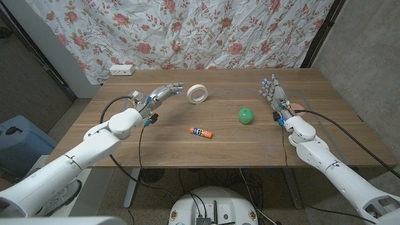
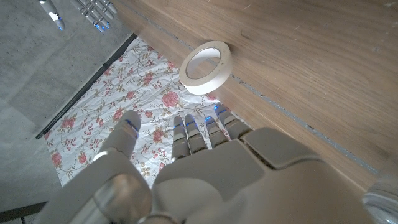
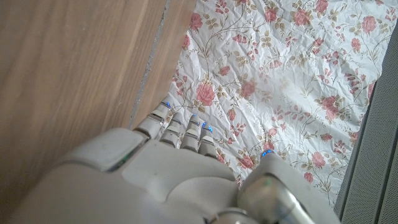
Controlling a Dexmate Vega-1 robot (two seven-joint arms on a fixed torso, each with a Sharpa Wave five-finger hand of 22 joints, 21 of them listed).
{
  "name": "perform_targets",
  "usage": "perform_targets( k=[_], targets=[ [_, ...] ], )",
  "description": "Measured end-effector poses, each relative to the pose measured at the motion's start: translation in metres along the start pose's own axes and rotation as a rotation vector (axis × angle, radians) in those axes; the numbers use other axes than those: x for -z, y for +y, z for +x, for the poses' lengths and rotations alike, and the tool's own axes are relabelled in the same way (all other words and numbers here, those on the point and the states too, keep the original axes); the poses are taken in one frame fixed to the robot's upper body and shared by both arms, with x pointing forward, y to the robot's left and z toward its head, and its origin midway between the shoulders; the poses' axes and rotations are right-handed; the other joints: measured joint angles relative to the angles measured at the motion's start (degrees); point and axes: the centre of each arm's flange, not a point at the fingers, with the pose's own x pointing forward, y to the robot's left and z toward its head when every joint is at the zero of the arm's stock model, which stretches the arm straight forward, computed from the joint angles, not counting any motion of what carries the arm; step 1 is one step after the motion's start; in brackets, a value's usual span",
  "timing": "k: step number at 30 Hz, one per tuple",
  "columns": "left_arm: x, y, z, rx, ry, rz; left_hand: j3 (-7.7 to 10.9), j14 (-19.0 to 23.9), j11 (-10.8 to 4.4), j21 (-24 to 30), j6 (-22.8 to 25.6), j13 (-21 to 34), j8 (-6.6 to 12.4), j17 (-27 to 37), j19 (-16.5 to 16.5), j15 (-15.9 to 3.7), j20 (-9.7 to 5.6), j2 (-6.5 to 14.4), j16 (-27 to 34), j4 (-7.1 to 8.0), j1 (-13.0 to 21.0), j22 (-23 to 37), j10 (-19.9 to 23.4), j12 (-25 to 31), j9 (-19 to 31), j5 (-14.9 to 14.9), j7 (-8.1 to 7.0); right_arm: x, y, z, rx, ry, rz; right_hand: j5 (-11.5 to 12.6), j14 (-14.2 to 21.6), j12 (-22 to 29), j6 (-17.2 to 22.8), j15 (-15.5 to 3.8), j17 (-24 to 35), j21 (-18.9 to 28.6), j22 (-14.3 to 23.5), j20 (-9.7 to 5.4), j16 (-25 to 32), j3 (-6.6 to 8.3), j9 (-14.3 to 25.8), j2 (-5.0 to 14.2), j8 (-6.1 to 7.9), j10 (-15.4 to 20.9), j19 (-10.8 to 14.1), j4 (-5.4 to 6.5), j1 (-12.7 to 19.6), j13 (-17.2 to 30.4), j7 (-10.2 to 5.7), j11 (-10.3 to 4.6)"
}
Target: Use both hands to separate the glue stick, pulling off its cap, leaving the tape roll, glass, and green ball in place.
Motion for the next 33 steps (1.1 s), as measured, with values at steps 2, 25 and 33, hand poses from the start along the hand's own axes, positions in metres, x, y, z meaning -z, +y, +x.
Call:
perform_targets(
  k=[2, 25, 33],
  targets=[
    [-0.004, -0.003, -0.001, 0.011, 0.002, 0.032, 0.06, 0.11, -0.31, 0.00, 0.33, 0.00, 0.25, 0.00, 0.16, 0.12, 0.02, -0.07, 0.00, -0.06, 0.79, 0.00, 0.31, 0.00, 0.00, 0.00, -0.20, 0.000, -0.001, -0.001, 0.002, -0.002, -0.001, 0.00, 0.00, 0.00, 0.00, 0.00, 0.00, 0.00, 0.00, 0.00, 0.00, 0.00, 0.00, 0.00, 0.00, 0.00, 0.00, 0.00, 0.00, 0.00, 0.00, 0.00],
    [-0.037, -0.027, -0.011, 0.126, 0.058, 0.356, 0.30, 2.06, -2.89, -0.44, 5.02, -0.01, 1.76, 0.01, 2.56, 0.01, -0.03, -6.39, -0.28, -0.29, 9.37, 0.01, 4.32, -0.26, 0.00, 0.00, -2.98, -0.001, -0.020, -0.006, 0.025, -0.017, -0.017, 0.21, 0.00, 0.00, -0.01, 0.00, -0.79, 0.00, 0.00, -0.20, 0.20, 0.24, 0.01, 0.00, 0.00, 0.00, -0.21, -0.24, 0.00, -0.21, 0.00, 0.00],
    [-0.049, -0.032, -0.013, 0.174, 0.056, 0.460, 0.06, 2.05, -3.57, -0.76, 5.94, -0.01, 1.76, 0.01, 2.71, 0.01, 0.12, -8.52, -0.28, -0.53, 11.96, 0.01, 5.26, -0.50, 0.19, 0.00, -3.27, -0.001, -0.024, -0.008, 0.031, -0.018, -0.021, 0.21, 0.00, 0.00, -0.01, 0.00, -1.06, 0.00, 0.00, -0.20, 0.20, 0.24, 0.01, 0.00, 0.00, 0.00, -0.21, -0.24, 0.00, -0.28, 0.01, 0.00]
  ],
)
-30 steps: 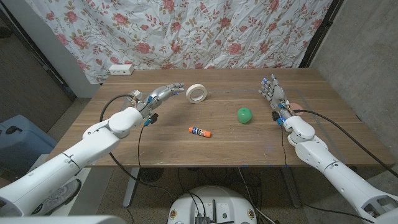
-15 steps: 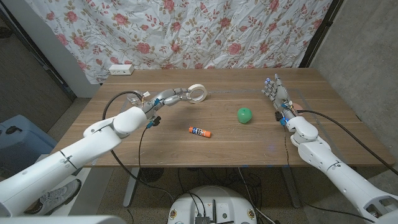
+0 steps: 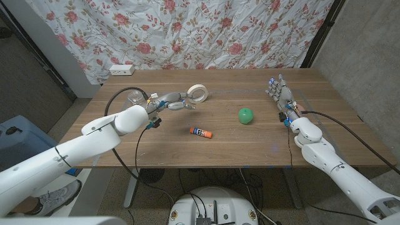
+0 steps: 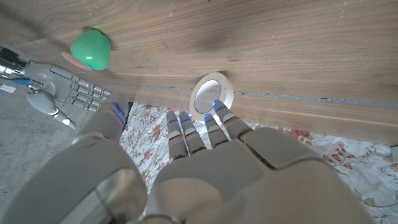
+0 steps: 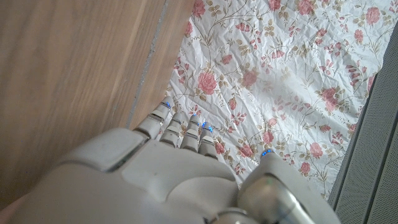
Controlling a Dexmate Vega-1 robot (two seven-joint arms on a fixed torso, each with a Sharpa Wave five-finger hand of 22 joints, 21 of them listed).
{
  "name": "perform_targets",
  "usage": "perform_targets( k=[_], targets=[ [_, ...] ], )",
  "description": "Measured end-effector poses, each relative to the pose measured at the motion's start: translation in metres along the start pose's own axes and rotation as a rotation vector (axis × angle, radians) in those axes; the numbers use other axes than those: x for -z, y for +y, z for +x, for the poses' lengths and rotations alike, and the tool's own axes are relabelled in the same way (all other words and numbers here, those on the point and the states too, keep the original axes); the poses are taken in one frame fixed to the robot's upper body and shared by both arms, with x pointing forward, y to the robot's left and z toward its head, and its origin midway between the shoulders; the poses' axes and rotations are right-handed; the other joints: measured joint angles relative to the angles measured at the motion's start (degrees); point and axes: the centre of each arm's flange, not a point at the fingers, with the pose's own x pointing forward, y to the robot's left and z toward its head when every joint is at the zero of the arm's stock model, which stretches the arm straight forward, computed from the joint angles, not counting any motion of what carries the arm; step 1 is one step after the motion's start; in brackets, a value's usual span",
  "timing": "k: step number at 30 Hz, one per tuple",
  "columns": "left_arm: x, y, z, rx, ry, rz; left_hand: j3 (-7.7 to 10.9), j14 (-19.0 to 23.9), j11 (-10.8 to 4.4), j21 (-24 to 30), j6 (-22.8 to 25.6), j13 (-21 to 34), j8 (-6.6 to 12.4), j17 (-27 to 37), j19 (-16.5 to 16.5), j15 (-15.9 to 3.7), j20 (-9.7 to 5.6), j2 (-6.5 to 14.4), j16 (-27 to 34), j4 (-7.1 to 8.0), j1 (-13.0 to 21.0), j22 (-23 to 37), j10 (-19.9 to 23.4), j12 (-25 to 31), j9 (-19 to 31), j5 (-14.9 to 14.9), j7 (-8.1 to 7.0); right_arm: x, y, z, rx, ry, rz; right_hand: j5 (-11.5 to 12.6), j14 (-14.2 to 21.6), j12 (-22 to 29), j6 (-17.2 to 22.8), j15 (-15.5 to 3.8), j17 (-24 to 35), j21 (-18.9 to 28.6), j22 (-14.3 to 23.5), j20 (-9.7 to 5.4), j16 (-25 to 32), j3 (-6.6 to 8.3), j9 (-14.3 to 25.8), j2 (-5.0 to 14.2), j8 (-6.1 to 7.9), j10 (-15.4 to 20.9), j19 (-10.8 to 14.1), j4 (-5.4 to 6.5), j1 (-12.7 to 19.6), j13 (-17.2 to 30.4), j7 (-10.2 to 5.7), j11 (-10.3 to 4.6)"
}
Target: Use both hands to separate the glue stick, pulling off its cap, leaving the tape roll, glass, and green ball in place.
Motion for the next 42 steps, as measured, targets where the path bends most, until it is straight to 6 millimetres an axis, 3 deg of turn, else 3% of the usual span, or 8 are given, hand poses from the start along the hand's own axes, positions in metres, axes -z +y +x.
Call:
perform_targets(
  k=[22, 42],
  targets=[
    [-0.031, -0.011, -0.006, 0.101, 0.027, 0.299, -0.71, -0.01, -0.73, -0.14, 1.73, 0.00, 0.32, 0.00, -1.90, 0.00, -0.24, -3.70, -0.21, 0.23, 4.89, 0.01, 1.70, -0.20, -0.07, 0.00, -0.51, 0.001, -0.008, -0.008, 0.021, 0.005, -0.005, 0.23, 0.00, 0.00, 0.00, 0.00, -0.53, 0.00, 0.00, 0.00, 0.21, 0.31, 0.01, 0.46, 0.00, 0.00, 0.00, -0.32, -0.46, 0.01, 0.00, 0.00],
    [-0.053, -0.031, -0.008, 0.136, 0.055, 0.520, -1.18, -0.01, -1.25, -0.14, 2.13, 0.00, 0.31, 0.01, -2.58, -0.01, -0.31, -4.58, -0.21, 0.24, 7.59, 0.01, 2.22, -0.40, 0.09, 0.00, -0.91, 0.001, -0.012, -0.012, 0.022, -0.003, 0.000, 0.23, 0.00, 0.00, 0.00, 0.00, -0.80, 0.07, 0.00, 0.00, 0.21, 0.31, 0.01, 0.46, 0.00, 0.00, 0.00, -0.31, -0.46, 0.01, 0.00, 0.00]
  ],
)
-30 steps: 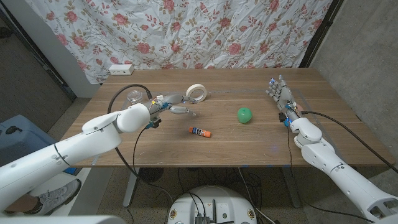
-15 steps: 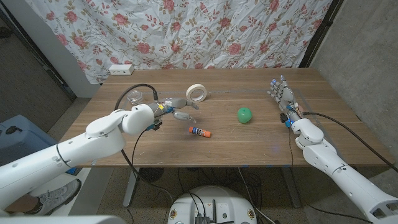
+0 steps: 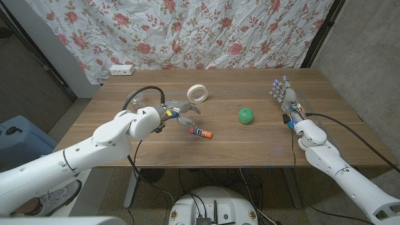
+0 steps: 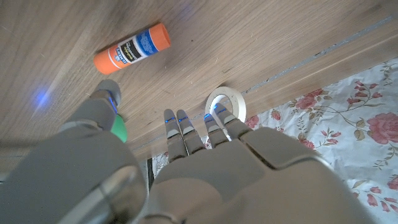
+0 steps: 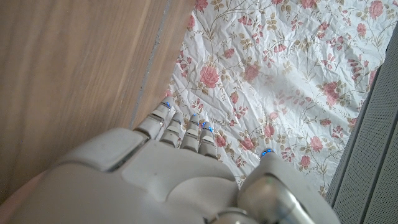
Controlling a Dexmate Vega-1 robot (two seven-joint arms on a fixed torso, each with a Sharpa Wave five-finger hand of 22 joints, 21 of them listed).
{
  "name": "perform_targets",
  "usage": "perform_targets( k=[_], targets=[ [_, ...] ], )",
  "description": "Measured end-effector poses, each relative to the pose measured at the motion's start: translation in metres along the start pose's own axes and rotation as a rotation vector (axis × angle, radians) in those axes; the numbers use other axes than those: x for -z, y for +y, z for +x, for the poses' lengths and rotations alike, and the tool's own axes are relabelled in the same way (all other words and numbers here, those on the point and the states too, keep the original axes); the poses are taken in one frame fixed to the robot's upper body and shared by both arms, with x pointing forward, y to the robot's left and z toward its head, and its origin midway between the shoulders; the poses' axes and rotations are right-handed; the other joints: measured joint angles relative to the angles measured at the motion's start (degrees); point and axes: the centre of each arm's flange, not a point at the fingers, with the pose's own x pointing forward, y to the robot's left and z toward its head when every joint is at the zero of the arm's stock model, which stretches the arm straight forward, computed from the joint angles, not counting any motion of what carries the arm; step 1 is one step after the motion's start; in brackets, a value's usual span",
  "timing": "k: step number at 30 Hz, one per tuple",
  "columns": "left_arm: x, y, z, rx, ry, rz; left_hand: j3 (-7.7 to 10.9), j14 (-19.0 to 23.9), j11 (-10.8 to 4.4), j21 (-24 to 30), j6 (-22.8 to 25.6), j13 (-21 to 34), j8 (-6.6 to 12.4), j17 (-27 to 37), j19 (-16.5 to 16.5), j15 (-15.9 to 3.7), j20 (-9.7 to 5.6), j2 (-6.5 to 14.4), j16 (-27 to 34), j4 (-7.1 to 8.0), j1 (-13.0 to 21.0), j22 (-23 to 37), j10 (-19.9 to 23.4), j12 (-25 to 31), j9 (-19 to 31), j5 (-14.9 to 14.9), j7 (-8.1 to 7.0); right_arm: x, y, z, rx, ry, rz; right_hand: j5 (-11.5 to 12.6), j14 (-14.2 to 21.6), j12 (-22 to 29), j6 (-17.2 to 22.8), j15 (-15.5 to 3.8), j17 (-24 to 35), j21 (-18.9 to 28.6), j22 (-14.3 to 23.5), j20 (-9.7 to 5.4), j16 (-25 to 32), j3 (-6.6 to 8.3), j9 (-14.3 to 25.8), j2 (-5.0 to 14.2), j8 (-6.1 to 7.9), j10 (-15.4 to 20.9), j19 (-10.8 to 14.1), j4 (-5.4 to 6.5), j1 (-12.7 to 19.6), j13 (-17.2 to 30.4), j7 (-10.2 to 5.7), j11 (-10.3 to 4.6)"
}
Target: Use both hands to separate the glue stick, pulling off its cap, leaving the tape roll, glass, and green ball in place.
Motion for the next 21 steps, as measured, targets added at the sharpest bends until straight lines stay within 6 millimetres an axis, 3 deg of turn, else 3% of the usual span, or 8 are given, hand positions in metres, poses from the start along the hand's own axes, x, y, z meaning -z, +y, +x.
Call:
perform_targets(
  k=[21],
  targets=[
    [-0.021, -0.023, 0.005, -0.002, 0.040, 0.153, -1.05, 0.61, 0.22, 0.00, 0.31, 0.00, -0.03, 0.00, -1.14, -0.21, 0.30, -0.47, 0.00, 0.26, 2.39, 0.00, 0.61, -0.22, -0.01, 0.00, -0.32, 0.003, 0.000, -0.002, -0.007, 0.013, 0.020, 0.00, 0.00, 0.00, 0.31, 0.00, -0.53, 0.00, 0.00, 0.00, 0.00, 0.00, 0.00, 0.00, 0.00, 0.00, 0.00, 0.00, 0.00, 0.01, 0.31, 0.00]
  ],
)
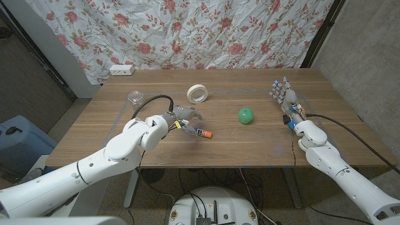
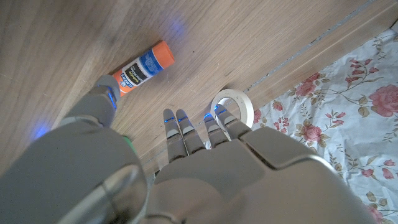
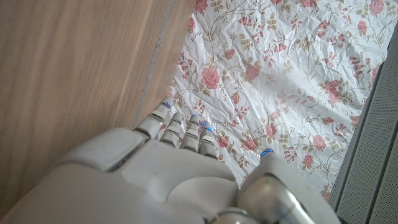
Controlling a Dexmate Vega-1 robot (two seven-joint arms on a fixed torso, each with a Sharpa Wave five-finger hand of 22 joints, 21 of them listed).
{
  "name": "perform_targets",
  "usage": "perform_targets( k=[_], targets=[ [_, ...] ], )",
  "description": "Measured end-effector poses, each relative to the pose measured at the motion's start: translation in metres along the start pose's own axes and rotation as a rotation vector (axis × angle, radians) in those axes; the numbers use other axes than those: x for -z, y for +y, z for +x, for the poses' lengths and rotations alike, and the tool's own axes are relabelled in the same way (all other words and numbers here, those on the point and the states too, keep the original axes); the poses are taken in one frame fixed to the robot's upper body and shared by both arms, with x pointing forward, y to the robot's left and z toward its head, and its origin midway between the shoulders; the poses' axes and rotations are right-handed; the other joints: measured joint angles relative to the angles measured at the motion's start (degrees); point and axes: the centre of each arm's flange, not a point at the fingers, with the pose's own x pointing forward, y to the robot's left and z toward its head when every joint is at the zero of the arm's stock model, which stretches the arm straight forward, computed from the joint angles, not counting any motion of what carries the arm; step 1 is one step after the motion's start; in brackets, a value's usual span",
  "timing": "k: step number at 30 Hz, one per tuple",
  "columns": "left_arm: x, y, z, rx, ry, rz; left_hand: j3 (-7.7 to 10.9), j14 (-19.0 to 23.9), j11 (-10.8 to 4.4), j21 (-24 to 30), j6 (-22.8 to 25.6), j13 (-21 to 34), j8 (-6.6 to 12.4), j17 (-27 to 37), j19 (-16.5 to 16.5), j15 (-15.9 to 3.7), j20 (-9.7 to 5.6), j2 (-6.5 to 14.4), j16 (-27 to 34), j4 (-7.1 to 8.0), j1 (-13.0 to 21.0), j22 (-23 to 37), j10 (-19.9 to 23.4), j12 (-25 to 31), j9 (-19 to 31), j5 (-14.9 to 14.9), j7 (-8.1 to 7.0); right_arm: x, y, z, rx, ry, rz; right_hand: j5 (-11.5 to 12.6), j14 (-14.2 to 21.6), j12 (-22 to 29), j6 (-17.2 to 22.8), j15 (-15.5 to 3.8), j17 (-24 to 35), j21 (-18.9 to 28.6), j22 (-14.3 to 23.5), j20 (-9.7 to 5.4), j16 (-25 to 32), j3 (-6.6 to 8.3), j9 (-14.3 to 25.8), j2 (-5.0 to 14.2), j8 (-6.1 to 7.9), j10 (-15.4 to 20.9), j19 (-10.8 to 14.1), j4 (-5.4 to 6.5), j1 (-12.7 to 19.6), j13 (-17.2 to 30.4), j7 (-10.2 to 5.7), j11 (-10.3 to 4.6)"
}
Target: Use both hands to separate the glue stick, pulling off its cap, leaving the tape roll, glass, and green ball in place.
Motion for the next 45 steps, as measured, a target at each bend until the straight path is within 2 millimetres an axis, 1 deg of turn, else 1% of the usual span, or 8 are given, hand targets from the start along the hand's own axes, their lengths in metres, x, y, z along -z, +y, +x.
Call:
perform_targets(
  k=[13, 15, 22, 28, 34, 36, 43, 45],
  targets=[
    [-0.009, -0.014, 0.007, 0.009, 0.019, 0.020, -1.15, 1.56, -0.41, 0.00, 1.84, 0.00, 0.28, 0.00, -0.61, 0.13, 0.00, 0.08, 0.27, 0.21, 2.04, 0.14, 2.46, 0.01, -0.01, 0.00, -1.01, 0.002, 0.000, -0.001, -0.006, 0.012, 0.010, 0.00, 0.00, 0.00, 0.00, 0.00, -0.27, 0.00, 0.00, 0.00, 0.00, 0.24, 0.14, 0.00, 0.00, 0.00, 0.00, -0.24, 0.00, 0.00, 0.00, 0.00],
    [-0.010, -0.016, 0.007, 0.011, 0.019, 0.013, -1.16, 1.74, -0.41, 0.00, 2.16, 0.00, 0.28, 0.00, -0.62, 0.31, -0.01, 0.31, 0.27, 0.22, 2.28, 0.14, 2.46, 0.01, -0.01, 0.00, -0.71, 0.003, 0.000, -0.001, -0.008, 0.012, 0.012, 0.00, 0.00, 0.00, 0.00, 0.00, -0.27, 0.00, 0.00, 0.00, 0.00, 0.24, 0.14, 0.00, 0.00, 0.00, 0.00, -0.24, 0.00, 0.00, 0.00, 0.00],
    [-0.013, -0.020, 0.011, 0.007, 0.027, 0.048, -1.76, 2.07, -0.41, 0.00, 2.87, 0.00, 0.28, 0.13, -1.22, 0.17, 0.01, 0.54, 0.27, 0.47, 2.51, 0.14, 3.50, 0.01, -0.01, 0.00, -1.43, 0.005, 0.001, -0.002, -0.013, 0.017, 0.019, 0.00, 0.00, 0.00, 0.00, 0.00, -0.41, -0.01, 0.00, 0.00, 0.00, 0.41, 0.13, 0.00, 0.00, 0.00, 0.00, -0.07, 0.00, 0.00, 0.00, 0.00],
    [-0.014, -0.024, 0.014, 0.010, 0.030, 0.053, -2.45, 2.79, -0.67, 0.00, 4.13, 0.23, 0.88, 0.12, -1.44, 0.12, -0.21, 1.07, 0.27, 0.55, 3.03, 0.13, 5.09, 0.25, -0.01, 0.00, -1.87, 0.007, 0.002, -0.002, -0.015, 0.020, 0.024, 0.00, 0.00, 0.00, 0.00, 0.00, -0.53, -0.01, 0.00, 0.00, 0.23, 0.41, 0.13, 0.00, 0.00, 0.00, 0.00, -0.07, 0.00, 0.00, -0.01, 0.00],
    [-0.014, -0.028, 0.018, 0.011, 0.028, 0.055, -2.99, 3.51, -0.54, 0.00, 5.76, 0.28, 1.10, 0.12, -1.43, 0.23, -0.21, 1.30, 0.27, 0.63, 3.86, 0.13, 7.29, 0.25, -0.01, 0.00, -2.68, 0.009, 0.003, -0.002, -0.015, 0.023, 0.029, 0.00, 0.00, 0.00, 0.00, 0.00, -0.53, -0.01, 0.00, 0.00, 0.23, 0.40, 0.13, 0.00, 0.00, 0.00, 0.00, -0.07, 0.00, 0.00, 0.00, 0.00],
    [-0.014, -0.028, 0.020, 0.009, 0.025, 0.056, -3.38, 3.85, -0.49, 0.00, 6.40, 0.28, 1.28, 0.12, -1.43, 0.13, -0.21, 1.56, 0.67, 0.69, 4.35, 0.13, 8.34, 0.51, -0.02, 0.00, -2.43, 0.009, 0.003, -0.002, -0.014, 0.024, 0.030, 0.00, 0.00, 0.00, -0.01, 0.00, -0.53, -0.02, 0.00, 0.00, 0.23, 0.57, 0.12, 0.00, 0.00, 0.00, 0.00, -0.24, 0.00, 0.01, 0.00, 0.00],
    [-0.014, -0.030, 0.025, 0.008, 0.026, 0.052, -4.26, 5.98, -0.54, 0.00, 8.61, 0.28, 1.32, 0.12, -1.42, 0.16, -0.19, 2.31, 0.93, 0.75, 5.78, 0.13, 12.40, 0.73, -0.02, 0.00, -2.88, 0.010, 0.003, -0.002, -0.013, 0.025, 0.033, 0.00, 0.00, 0.00, 0.31, 0.00, -0.80, -0.05, 0.00, 0.00, 0.23, 0.65, 0.12, 0.02, 0.00, 0.00, 0.00, -0.32, -0.02, 0.01, 0.31, 0.00],
    [-0.015, -0.031, 0.026, 0.005, 0.024, 0.053, -4.56, 6.40, -0.53, 0.00, 9.54, 0.28, 1.34, 0.11, -1.09, 0.19, 0.11, 2.49, 0.94, 0.93, 5.96, 0.13, 13.26, 0.73, 0.09, 0.00, -2.76, 0.010, 0.003, -0.001, -0.012, 0.024, 0.034, 0.00, 0.00, 0.00, 0.31, 0.00, -0.80, -0.05, 0.00, 0.00, 0.23, 0.65, 0.12, 0.53, 0.00, 0.00, 0.00, -0.32, -0.53, 0.01, 0.31, 0.00]
  ],
)
